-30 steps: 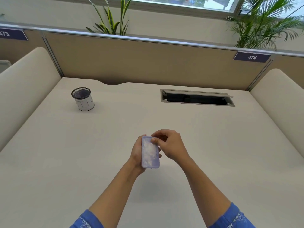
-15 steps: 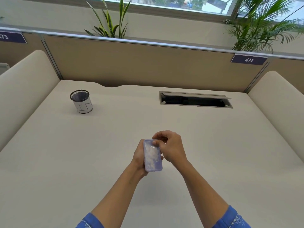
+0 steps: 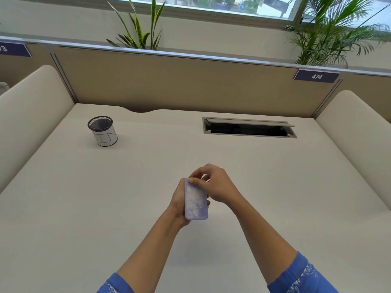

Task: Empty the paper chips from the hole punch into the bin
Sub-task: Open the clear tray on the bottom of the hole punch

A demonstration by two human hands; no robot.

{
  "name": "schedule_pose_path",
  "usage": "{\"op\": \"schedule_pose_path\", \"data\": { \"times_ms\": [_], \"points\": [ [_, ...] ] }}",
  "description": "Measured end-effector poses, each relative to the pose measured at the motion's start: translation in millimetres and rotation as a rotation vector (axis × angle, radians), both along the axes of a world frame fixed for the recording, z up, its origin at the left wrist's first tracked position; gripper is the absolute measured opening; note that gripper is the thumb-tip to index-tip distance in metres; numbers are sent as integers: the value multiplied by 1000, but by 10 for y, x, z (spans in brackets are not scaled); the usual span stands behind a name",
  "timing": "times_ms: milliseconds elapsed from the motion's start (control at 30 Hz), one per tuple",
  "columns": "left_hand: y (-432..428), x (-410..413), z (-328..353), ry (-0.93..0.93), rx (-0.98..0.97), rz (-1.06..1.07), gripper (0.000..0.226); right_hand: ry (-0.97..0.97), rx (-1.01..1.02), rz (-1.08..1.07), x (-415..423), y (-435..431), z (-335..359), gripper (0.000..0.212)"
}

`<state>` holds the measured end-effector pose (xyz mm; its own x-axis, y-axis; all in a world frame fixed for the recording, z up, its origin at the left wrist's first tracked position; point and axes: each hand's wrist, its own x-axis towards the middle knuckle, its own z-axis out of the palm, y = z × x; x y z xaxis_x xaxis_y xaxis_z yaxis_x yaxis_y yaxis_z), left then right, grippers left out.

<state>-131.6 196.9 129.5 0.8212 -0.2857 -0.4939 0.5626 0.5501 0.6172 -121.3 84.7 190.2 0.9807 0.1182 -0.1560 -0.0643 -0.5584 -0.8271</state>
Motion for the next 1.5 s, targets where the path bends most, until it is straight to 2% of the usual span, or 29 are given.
{"op": "schedule_pose_path", "data": {
  "times_ms": [200, 367, 733, 900, 1033, 1133, 1233, 1333, 1433, 1500],
  "points": [
    [-10, 43, 57, -67, 4, 4, 37, 1, 94, -51, 52, 41, 24, 1],
    [-5, 57, 78, -110, 22, -46, 36, 22, 186, -100, 43, 54, 2, 6],
    [-25, 96, 91, -86, -16, -55, 28, 2, 355, -156, 18, 48, -38, 13],
    [-8, 150, 124, -42, -23, -27, 31, -38, 336, -139, 43, 60, -4, 9],
    [57, 177, 203, -13, 3, -11, 25, -345, 150, -84, -27, 27, 21, 16],
    [158, 236, 260, -42, 66, -38, 16, -569, 81, 43, -143, -17, 11, 13],
    [218, 303, 225, 44, -1, 16, 38, -645, -43, 265, -279, -52, -20, 24],
    [233, 359, 187, 46, -32, 45, 42, -723, -162, 392, -336, -55, -64, 36],
    [215, 381, 169, 53, -47, 66, 56, -834, -232, 384, -325, -42, -67, 19],
    [205, 383, 153, 56, -46, 87, 55, -892, -250, 373, -326, -34, -77, 10]
  ]
}}
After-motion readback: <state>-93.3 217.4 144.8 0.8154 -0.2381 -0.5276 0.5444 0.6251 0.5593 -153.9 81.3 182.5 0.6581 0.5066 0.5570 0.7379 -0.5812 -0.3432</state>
